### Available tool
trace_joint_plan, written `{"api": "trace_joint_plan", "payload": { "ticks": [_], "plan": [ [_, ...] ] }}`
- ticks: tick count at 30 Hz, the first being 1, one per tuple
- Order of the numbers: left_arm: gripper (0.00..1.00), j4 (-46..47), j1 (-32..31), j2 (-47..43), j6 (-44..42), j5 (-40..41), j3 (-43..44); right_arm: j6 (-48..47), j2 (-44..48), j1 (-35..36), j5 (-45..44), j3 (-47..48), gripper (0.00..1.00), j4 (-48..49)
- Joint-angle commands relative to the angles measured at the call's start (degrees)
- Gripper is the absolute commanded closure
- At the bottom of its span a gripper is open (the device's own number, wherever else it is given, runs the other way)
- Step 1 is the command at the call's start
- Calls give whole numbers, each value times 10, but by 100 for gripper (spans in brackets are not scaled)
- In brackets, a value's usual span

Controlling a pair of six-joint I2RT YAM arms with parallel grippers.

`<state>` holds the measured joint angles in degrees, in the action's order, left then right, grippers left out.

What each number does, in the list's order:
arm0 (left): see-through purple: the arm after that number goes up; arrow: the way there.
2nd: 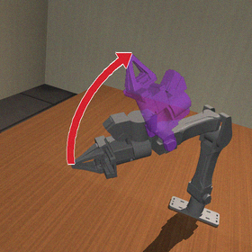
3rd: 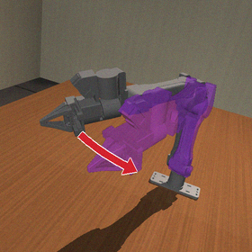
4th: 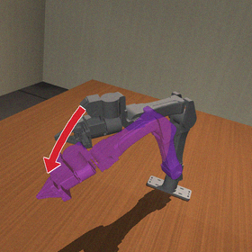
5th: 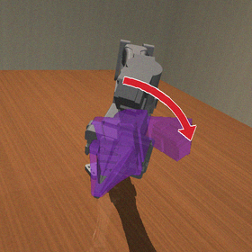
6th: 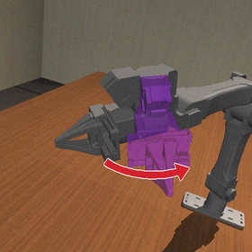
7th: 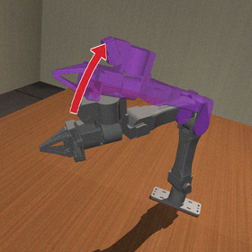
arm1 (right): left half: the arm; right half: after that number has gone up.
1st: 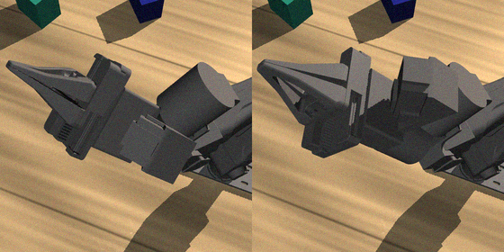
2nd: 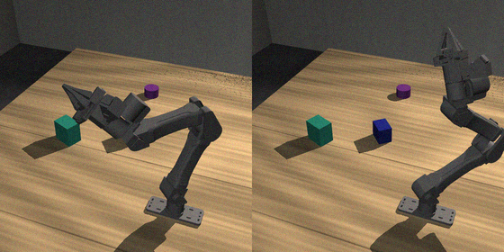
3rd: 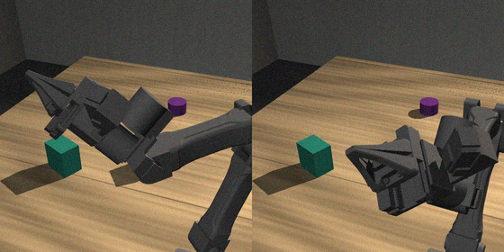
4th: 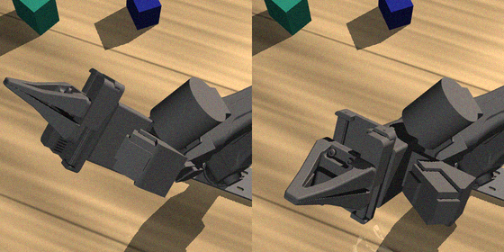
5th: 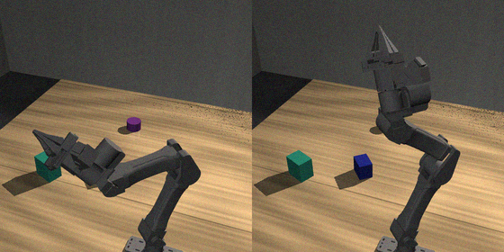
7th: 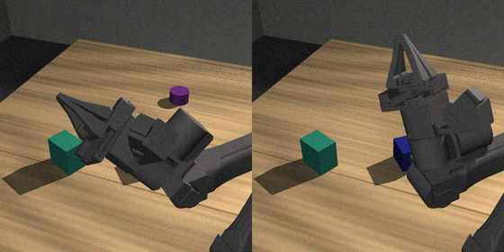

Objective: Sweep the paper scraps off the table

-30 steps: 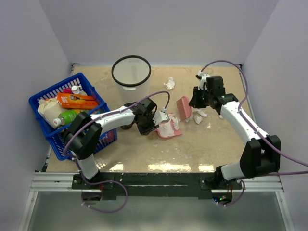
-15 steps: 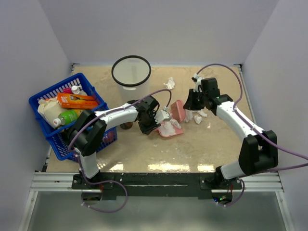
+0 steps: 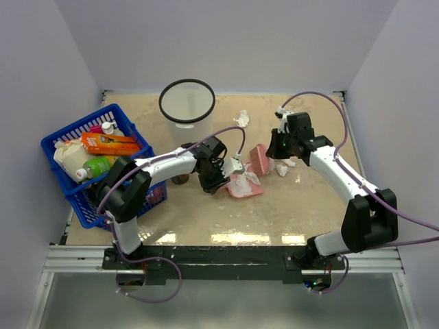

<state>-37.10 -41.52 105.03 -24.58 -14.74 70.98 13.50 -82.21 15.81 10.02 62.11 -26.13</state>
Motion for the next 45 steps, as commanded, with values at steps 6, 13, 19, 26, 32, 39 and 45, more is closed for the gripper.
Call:
{"api": "trace_joint_plan", "payload": {
  "ticks": [6, 13, 19, 26, 32, 39, 45],
  "plan": [
    [53, 73, 9, -37, -21, -109, -51, -50, 16, 5, -27, 52, 100, -34],
    [57, 110, 9, -40, -3, -117, -68, -66, 23, 12, -4, 75, 100, -70],
    [69, 113, 9, -42, 14, -135, -71, -58, 25, 39, 16, 51, 100, -63],
    [75, 113, 8, -43, 16, -130, -69, -37, 21, 46, 56, 64, 100, -70],
    [62, 114, 9, -58, 1, -150, -81, -75, 36, 45, 33, 120, 100, -121],
    [56, 154, 8, -68, -12, -168, -100, -150, 92, 45, -39, 116, 100, -207],
    [55, 160, 5, -54, -28, -160, -93, -199, 142, 45, -99, 93, 100, -270]
  ]
}}
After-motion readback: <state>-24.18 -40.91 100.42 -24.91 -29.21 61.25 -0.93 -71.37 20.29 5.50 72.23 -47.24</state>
